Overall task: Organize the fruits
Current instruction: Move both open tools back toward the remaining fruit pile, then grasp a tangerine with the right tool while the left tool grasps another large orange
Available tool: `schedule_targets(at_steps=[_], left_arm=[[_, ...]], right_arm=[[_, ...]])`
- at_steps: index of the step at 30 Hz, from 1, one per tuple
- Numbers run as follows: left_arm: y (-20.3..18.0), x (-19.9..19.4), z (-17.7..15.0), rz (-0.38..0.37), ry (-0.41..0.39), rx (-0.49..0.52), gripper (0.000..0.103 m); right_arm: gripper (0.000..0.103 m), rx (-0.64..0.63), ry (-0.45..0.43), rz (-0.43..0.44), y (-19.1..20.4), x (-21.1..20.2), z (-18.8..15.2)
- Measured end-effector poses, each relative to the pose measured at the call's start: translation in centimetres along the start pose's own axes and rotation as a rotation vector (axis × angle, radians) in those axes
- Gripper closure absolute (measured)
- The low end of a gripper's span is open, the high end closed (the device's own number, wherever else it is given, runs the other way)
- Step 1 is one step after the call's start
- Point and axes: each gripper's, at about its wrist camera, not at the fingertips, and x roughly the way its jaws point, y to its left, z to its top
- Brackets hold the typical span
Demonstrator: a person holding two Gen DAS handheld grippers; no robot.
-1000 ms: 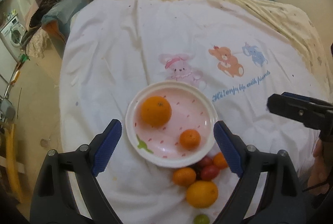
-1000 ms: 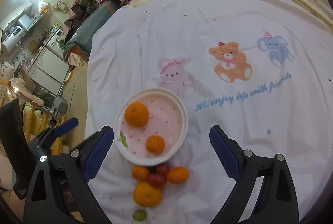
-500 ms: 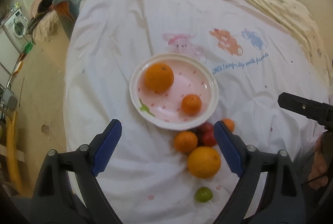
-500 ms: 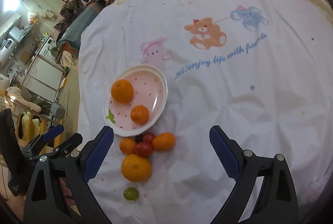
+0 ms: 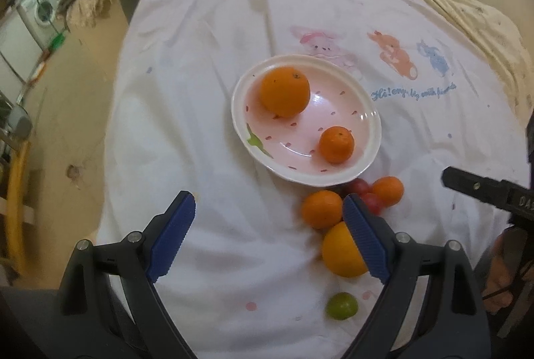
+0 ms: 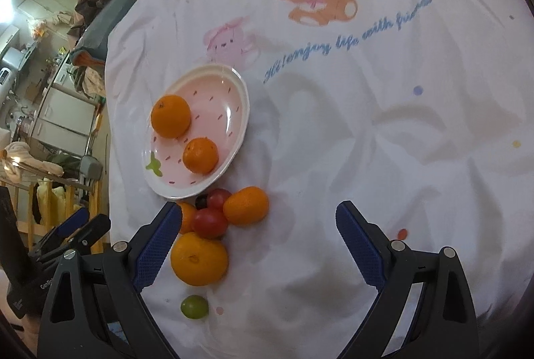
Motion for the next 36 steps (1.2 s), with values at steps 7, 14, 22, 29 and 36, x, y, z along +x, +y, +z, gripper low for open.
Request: schedule_targets(at_steps=[7,14,22,29,36], left_arm=[[0.0,0.9,-0.3,-0.024,0.034,-0.022,0.015],[-0.4,0.9,0.1,-0.050,0.043,-0.046,0.015],[-0.8,1.3,0.0,-0.049,0.040,-0.033,0.015],[-0.9,1.0,-0.1,-0.050,0.025,-0.028,0.015],[-1.7,0.7,-0.7,-0.031,0.022,-0.003,0.015]], right_arm=[[0.011,0.062,0.107,0.056,-0.4,2.7,0.0],[0.042,0.171,0.172,0.090,-1.6,6.2,0.8],[0.058,0.227,0.205,0.108,-2.5,7.6,0.9],[0.062,0.190,0.142,0.116,-2.2,5.6,1.0],[0.062,0.193,0.030,0.122,-2.6,2.1,1.2]])
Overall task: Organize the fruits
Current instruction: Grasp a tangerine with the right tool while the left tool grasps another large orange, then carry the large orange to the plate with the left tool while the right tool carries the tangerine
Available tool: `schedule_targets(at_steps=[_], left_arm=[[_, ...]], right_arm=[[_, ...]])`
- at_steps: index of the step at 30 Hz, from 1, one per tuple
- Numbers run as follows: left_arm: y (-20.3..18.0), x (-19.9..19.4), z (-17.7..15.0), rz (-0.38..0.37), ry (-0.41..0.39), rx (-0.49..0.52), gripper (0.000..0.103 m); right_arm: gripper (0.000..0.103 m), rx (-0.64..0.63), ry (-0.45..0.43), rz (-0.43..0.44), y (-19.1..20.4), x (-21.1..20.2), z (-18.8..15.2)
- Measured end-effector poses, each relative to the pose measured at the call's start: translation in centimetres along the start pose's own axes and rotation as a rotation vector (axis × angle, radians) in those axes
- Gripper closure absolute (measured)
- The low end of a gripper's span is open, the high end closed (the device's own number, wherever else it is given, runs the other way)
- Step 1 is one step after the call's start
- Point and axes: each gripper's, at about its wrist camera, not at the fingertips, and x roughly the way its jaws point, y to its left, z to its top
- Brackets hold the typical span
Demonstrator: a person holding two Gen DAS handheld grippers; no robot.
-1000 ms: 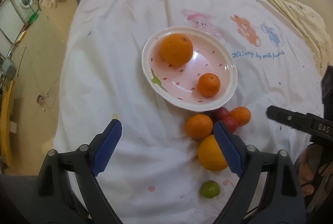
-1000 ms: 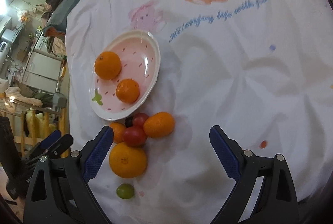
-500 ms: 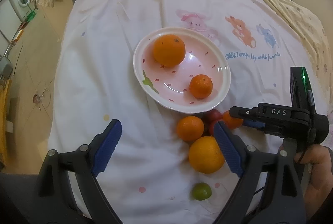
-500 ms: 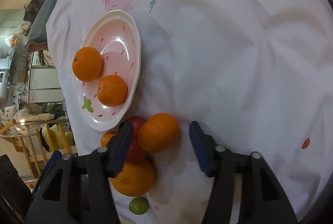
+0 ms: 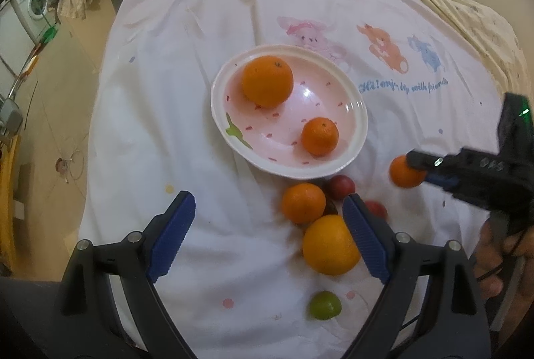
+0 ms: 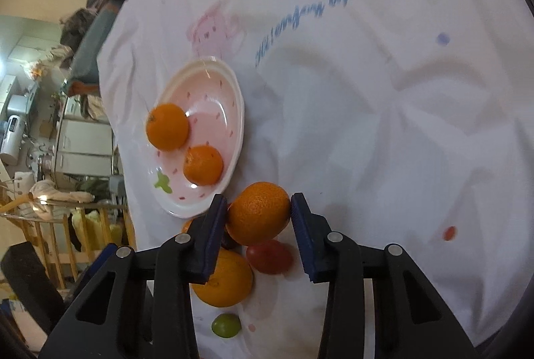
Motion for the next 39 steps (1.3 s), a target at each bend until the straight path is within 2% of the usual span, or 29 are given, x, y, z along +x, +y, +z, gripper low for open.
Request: schedule_targets(at_steps=[7,15,22,24,25,33,39], left_arm=[[-3.2,1.8,-1.3,-0.035,0.119,-0.014,0.015],[-7.5,5.7,-3.0,0.038,0.246,0.075,0.015],[-8.4,7.3,-3.3,0.090,0.287,0.089,0.019],[-8.4,7.5,-3.3,0.095,0.292,0.091,0.033],[-8.4,7.7,-3.3,0.097,0.299,0.091,0.044],[-7.8,6.8,-2.9,0.063,0.302,0.081,0.048],[-7.1,3.2,-2.6,0.032,0.259,0.067,0.049]], right_arm=[[0.062,0.013,-0.087,0.052,-0.3,-3.2,0.1],[0.062,0.051,-0.114,0.080,-1.6,-4.4,0.5],[0.062,0.061,-0.115,0.104,-1.8,-4.7,0.7],[0.062,0.059,-0.115,0.108,-1.8,-4.7,0.7],[0.062,0.058,-0.114,0.109,-1.8,-4.6,0.7],[0.062,0.047,-0.110,0.113,-1.4,-4.6,0.7],[0.062,0.034,-0.111,0.108,-1.0,-4.4,0.8]])
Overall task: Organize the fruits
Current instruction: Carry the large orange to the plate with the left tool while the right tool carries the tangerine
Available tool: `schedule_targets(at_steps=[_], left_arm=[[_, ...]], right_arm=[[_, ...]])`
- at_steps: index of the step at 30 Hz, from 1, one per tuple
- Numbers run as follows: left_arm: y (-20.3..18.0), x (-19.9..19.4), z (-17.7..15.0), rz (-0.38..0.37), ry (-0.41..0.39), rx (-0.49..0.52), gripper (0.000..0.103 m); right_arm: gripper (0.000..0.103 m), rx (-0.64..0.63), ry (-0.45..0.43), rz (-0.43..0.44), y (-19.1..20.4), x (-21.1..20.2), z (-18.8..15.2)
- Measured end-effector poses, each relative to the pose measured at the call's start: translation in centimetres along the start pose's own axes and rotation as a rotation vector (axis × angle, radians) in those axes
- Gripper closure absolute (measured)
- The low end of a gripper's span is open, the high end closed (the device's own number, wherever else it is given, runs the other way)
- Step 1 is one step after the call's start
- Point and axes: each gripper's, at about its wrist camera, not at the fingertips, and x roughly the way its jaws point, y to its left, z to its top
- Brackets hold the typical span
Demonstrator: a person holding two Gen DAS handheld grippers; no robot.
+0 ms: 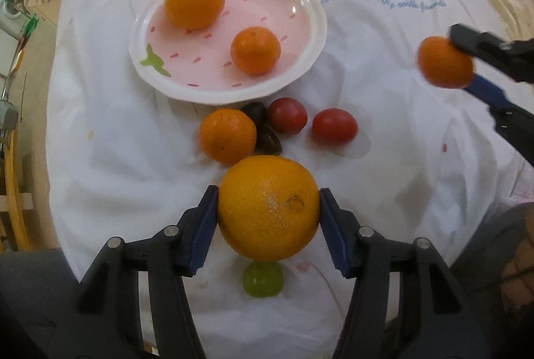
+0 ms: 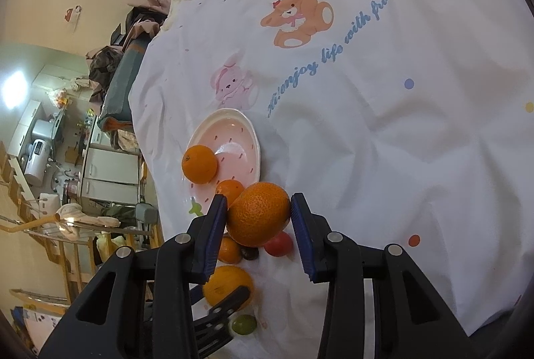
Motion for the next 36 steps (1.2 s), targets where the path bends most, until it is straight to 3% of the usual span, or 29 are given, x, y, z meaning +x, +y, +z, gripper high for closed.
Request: schedule_targets(at_steps=[15,27,36], left_arm=[[2.1,-8.2,0.9,-0.009,-0.208,-0.040,0.049],[6.7,-10.3,3.7,0.038,-0.278,-0.083,0.049],[8.2,-9.7,6.3,0.042,-0.285,-0.093,0.049]], right_arm=[[0.062,-0.069,-0.032,0.026,2.7,-1.6,-0.6],[0.062,-0.158,-0.055,0.084,7.0,-3.2,-0.9],[0.062,-0.218,-0.091,0.082,9.8,-2.5,1.1]])
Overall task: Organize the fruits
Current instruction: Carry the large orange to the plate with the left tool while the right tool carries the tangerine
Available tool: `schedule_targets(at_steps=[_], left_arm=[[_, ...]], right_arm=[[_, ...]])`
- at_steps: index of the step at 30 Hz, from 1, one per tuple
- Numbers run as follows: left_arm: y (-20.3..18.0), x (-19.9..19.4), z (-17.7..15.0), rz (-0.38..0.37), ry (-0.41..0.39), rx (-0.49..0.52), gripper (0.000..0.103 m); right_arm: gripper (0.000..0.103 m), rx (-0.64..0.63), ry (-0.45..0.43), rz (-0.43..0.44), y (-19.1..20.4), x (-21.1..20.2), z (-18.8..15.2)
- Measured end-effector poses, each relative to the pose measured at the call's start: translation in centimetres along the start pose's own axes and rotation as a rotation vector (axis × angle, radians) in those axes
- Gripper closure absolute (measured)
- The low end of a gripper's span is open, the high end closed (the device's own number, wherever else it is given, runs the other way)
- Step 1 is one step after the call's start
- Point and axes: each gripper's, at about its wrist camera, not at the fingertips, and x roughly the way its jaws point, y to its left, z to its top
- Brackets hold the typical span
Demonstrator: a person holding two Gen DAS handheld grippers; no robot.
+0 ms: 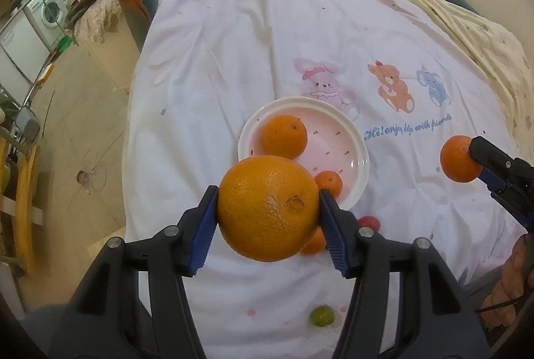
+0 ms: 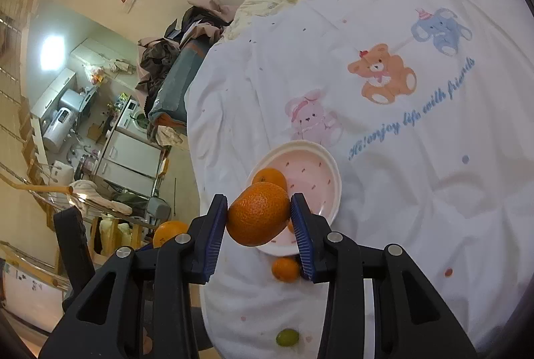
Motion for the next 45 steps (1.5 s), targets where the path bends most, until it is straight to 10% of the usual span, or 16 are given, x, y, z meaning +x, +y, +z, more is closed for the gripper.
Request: schedule_targets(at_steps=[28,45], left_arm=[[-0.4,9.5,6.4,-0.003,0.084,0.014,0.049],[0.4,14.1,4.8,0.016,0.214,-0.031,0.048]], right_arm=[[0.062,0.012,0.147,-0.082,-3.1,9.7,5.4],[0.062,-0.005,0.268,-0.146,-5.1,15.6,4.3]])
